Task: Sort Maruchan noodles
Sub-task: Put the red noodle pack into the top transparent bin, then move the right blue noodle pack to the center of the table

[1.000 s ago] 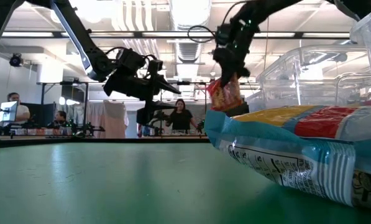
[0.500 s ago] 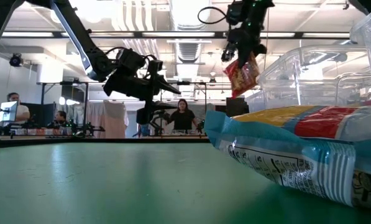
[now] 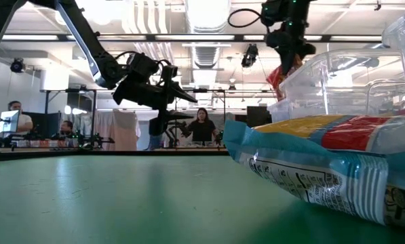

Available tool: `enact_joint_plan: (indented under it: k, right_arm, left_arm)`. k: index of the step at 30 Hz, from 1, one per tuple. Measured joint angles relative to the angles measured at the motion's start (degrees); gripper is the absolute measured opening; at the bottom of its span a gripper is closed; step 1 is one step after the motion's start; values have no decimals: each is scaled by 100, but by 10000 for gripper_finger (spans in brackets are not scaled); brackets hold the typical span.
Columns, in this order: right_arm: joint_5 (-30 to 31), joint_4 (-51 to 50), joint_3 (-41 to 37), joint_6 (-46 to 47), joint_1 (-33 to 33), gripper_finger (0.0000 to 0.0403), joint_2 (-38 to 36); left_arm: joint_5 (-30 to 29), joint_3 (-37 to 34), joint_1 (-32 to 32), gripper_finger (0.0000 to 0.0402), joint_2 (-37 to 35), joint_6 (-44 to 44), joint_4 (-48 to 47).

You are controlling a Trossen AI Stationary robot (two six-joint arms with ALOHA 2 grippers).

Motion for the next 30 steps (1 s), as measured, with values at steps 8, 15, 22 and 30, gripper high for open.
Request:
enact_joint_plan:
  k: [8,15,22,30]
  right_arm:
    - [-1,1545,-1762,727,0,126,-900]
    - [-19,1893,-2804,1030,4,141,-1153]
    - [-24,2038,-2917,1071,4,147,-1186]
    - [-21,2079,-2461,1054,4,147,-1199]
  left_arm:
    - [1,0,-51,181,0,44,0]
    - [1,-2,-141,181,0,44,-17]
    - [2,-2,-326,181,0,44,-20]
    - [11,-2,-458,181,0,159,-26]
